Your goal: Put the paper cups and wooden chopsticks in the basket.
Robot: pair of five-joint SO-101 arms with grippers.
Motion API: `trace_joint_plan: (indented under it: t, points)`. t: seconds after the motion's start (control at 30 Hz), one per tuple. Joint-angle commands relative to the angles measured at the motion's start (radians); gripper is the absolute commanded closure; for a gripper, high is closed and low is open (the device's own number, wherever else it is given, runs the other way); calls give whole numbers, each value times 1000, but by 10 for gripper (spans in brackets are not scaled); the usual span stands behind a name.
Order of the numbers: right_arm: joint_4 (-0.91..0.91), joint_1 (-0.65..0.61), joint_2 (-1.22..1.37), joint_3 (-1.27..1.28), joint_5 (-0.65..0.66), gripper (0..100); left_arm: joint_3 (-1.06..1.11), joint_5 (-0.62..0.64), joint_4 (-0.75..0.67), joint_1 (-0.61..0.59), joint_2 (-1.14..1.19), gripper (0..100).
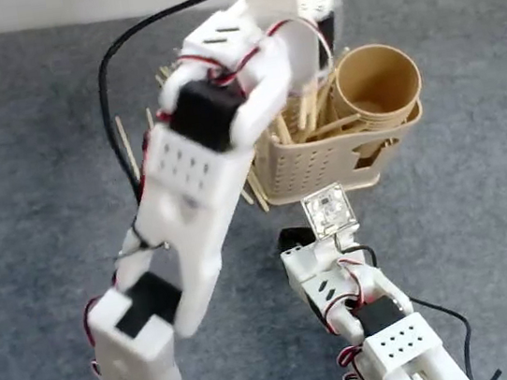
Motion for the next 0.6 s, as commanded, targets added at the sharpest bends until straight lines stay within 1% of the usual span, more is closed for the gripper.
trace_joint_plan:
  t: [0.0,0.1,0.2,0.4,0.57]
  points:
    - [-19,-1,-12,8,15,994,-47,-23,63,8,-130,995]
    - [-19,-1,-12,10,68,994,-44,-25,112,10,-185,995]
    - [-19,-5,-12,31,110,994,-44,-25,130,10,-217,995]
    - [-19,-5,-13,33,117,994,-42,-26,196,13,-234,995]
    - [-19,-5,-13,33,117,994,-48,-26,218,10,-239,995]
